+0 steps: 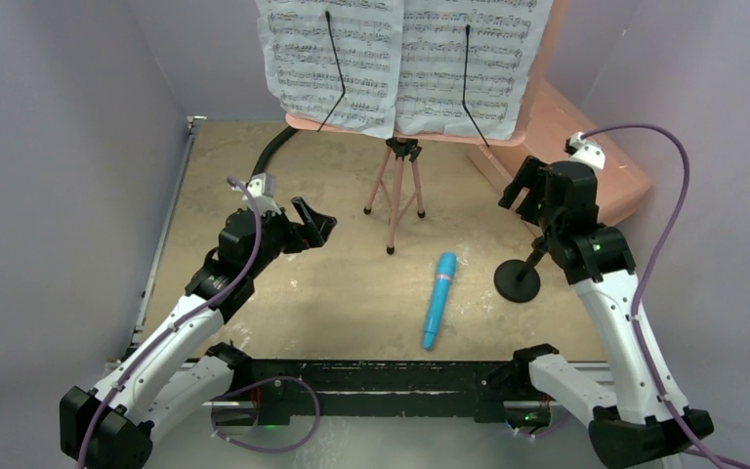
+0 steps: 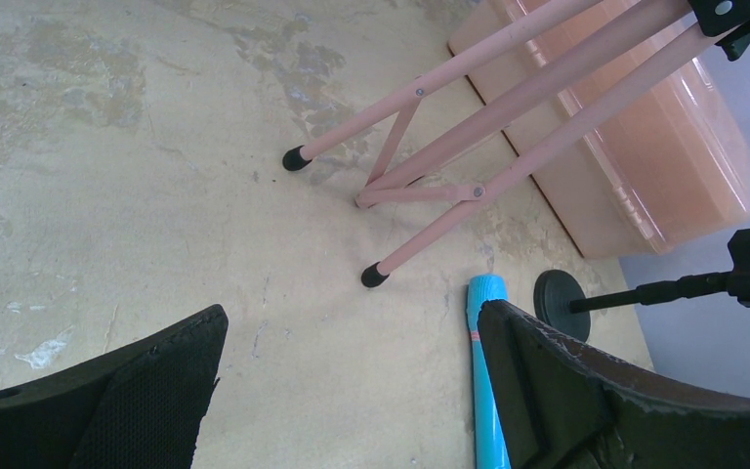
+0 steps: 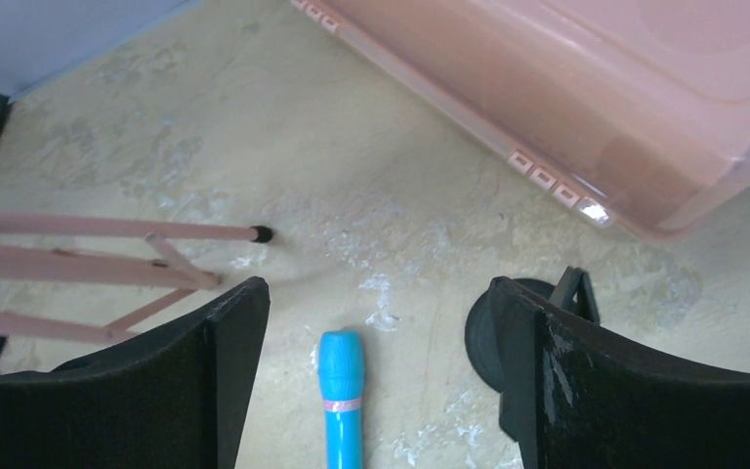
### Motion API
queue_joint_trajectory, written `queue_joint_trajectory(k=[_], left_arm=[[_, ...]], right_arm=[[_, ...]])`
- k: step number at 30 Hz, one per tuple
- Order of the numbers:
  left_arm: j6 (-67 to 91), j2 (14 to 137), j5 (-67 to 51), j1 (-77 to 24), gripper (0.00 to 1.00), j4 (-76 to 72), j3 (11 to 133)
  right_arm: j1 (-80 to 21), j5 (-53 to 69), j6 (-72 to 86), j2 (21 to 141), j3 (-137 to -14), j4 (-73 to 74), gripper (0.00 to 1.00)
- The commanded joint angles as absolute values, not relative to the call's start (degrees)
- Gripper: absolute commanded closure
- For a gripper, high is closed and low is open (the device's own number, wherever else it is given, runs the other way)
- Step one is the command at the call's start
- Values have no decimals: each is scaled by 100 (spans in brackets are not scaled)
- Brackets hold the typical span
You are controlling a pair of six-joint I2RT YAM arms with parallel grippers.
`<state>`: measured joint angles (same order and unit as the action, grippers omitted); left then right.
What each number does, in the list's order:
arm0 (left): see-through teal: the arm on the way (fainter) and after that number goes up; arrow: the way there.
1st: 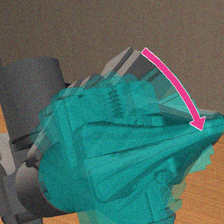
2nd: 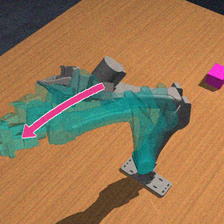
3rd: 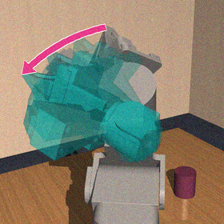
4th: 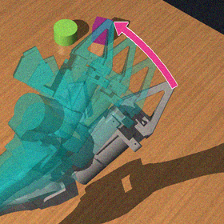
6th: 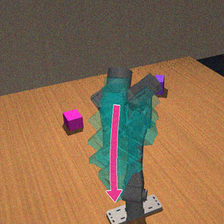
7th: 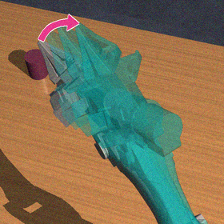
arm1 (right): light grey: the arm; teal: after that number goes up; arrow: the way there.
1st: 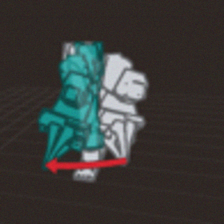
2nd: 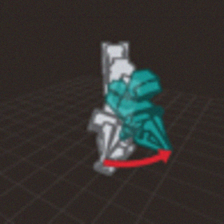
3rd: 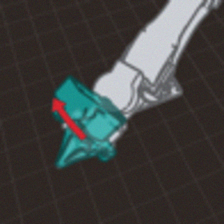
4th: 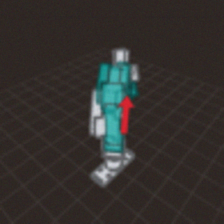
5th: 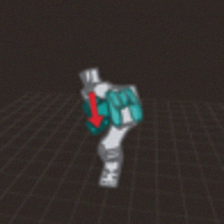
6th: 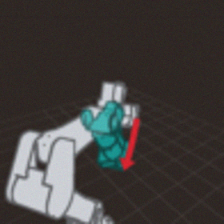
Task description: Set up the instrument practice props
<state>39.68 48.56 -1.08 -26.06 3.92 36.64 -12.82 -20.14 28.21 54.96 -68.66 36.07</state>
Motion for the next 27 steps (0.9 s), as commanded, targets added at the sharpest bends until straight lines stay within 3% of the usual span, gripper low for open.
queue_joint_trajectory(k=[1, 12, 19, 22, 27], left_arm=[[3993, 4821, -121, -2621, 1, 129, 3606], [4008, 4848, -57, -2624, 1, 87, 3570], [3999, 4946, -114, -2619, 1, -171, 3595], [4001, 4965, -115, -2621, 0, -201, 3609], [3998, 4971, -123, -2617, 1, -219, 3630]], right_arm=[[-902, -2062, 2796, 5749, -7298, 3662, 14], [-713, -3287, 3315, 6086, -7077, 4777, 14], [-651, -2874, 3546, 5959, -6570, 4835, 16], [-642, -2577, 3606, 5902, -6417, 4731, 23], [-642, -2525, 3642, 5858, -6386, 4669, 52]])
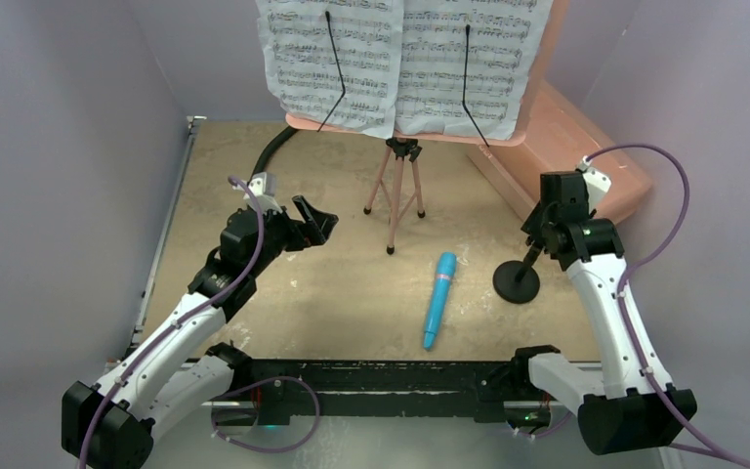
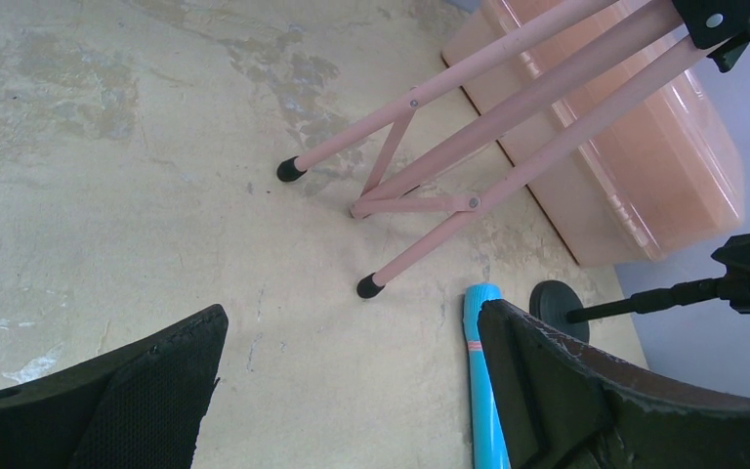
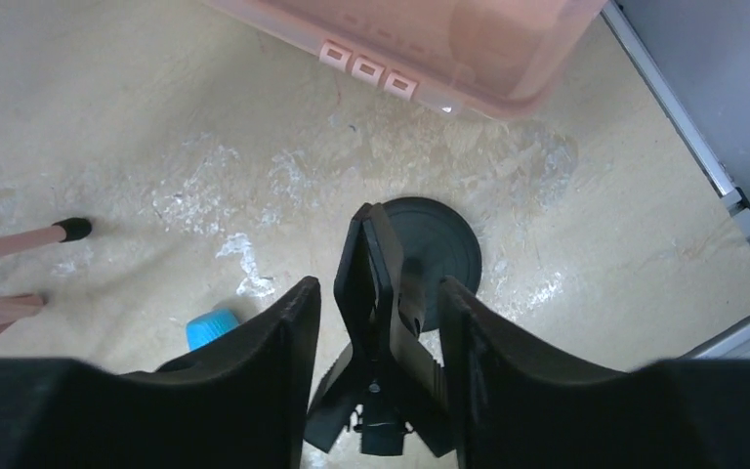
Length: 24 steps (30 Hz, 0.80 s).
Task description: Set up the instrument practice props
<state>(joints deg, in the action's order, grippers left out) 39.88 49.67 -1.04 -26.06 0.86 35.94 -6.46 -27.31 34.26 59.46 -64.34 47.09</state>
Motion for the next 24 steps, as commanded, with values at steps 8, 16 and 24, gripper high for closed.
queue_joint_trajectory(k=[8, 16, 24], left_arm=[[4047, 4970, -144, -2619, 1, -237, 3631], [4052, 4923, -136, -2619, 1, -292, 3614], [4016, 4987, -548, -2627, 1, -708, 3629]], right_arm=[[-643, -2505, 3536, 5741, -6463, 4661, 81], [-642, -2459, 3105, 5599, -6983, 4436, 100], [-649, -1753, 3113, 5776, -7930, 4769, 100]])
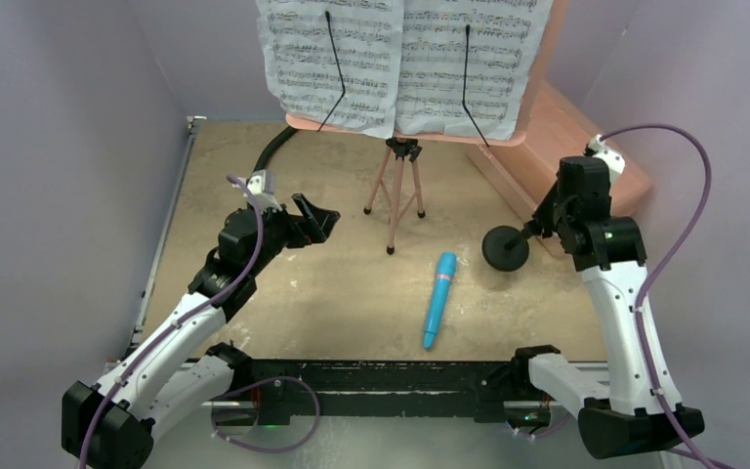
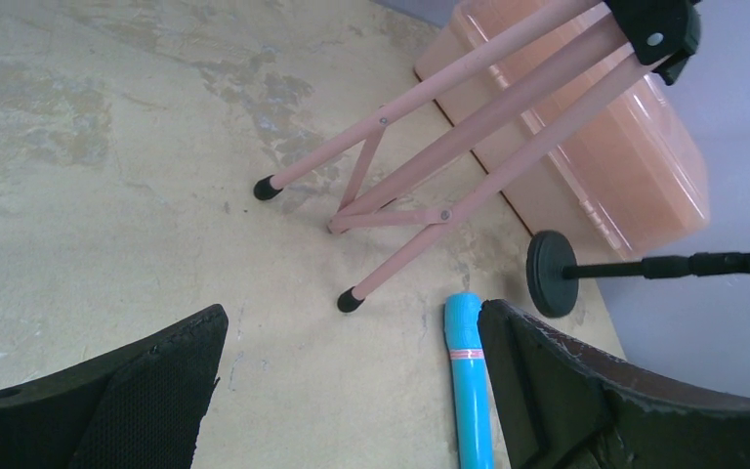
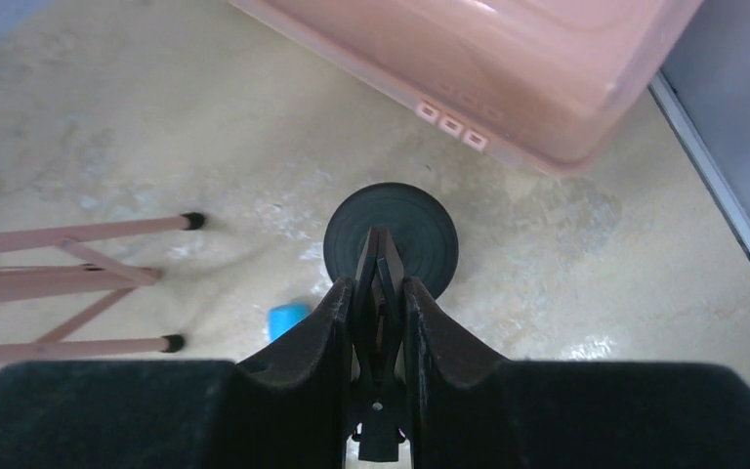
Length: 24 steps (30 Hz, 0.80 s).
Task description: Set up the instrument practice props
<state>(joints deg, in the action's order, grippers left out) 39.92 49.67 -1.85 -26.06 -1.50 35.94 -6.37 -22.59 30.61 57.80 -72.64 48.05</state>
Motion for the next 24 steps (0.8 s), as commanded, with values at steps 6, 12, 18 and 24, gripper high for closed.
queue_joint_trajectory(k=[6, 12, 18, 24], left_arm=[[3985, 5032, -961, -2628, 1, -1147, 3594], [3972, 5124, -1327, -2629, 1, -1413, 3590], [4026, 5168, -1450, -2638, 1, -1449, 3582], [4034, 5168, -1485, -2641, 1, -1473, 3579]], right_arm=[[-646, -749, 3456, 5906, -8540, 5136, 100], [-647, 519, 3850, 5893, -8174, 5090, 100], [-655, 1627, 4275, 5751, -7249, 4416, 100], [-721, 2011, 4459, 5802, -6842, 4031, 100]])
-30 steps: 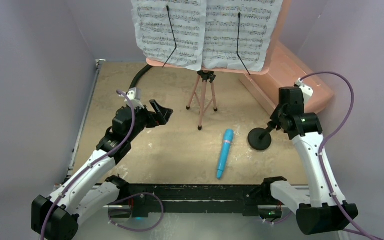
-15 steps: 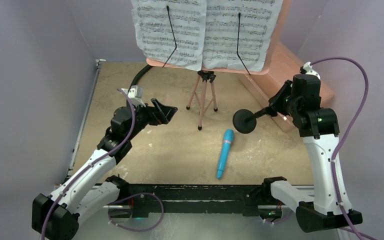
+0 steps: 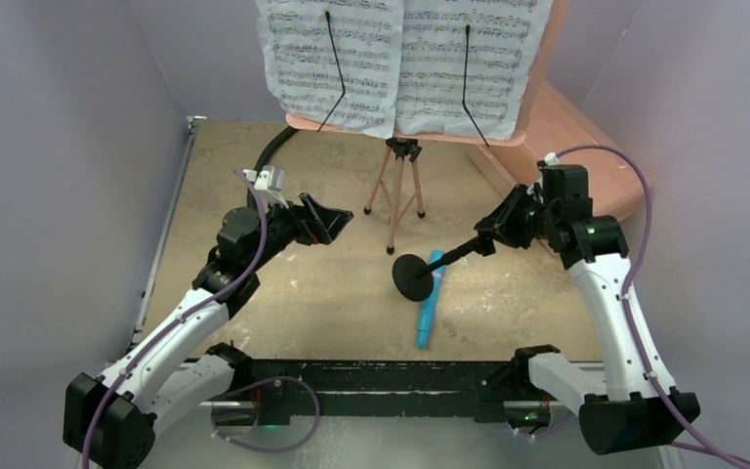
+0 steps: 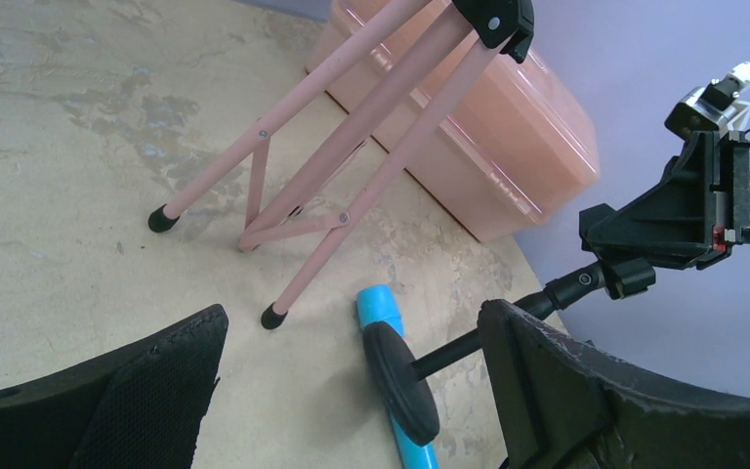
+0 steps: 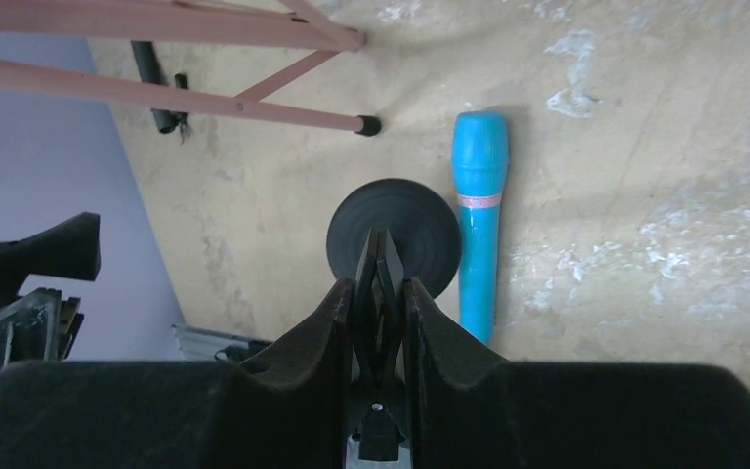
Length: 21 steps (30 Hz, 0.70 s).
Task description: Set up the instrument practice props
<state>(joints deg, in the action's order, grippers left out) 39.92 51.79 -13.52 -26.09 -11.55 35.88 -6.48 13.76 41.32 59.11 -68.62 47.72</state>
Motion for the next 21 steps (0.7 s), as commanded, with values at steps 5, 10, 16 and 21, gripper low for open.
queue_joint_trajectory(k=[5, 10, 16, 21], left_arm=[[4052, 5200, -1493, -2668, 2, -1514, 3599], [4066, 5278, -1592, -2690, 2, -1587, 3642], [4061, 5317, -1630, -2716, 1, -1639, 3666], [4071, 5317, -1650, -2728, 2, -1646, 3707]], right_arm=[[-906, 2091, 4594, 5881, -6686, 3857, 100], [-1149, 2019, 4708, 5908, -6519, 3639, 100], [-1517, 1939, 4831, 6090, -6487, 3449, 96], [-1630, 2009, 4845, 6152, -6460, 3336, 81]])
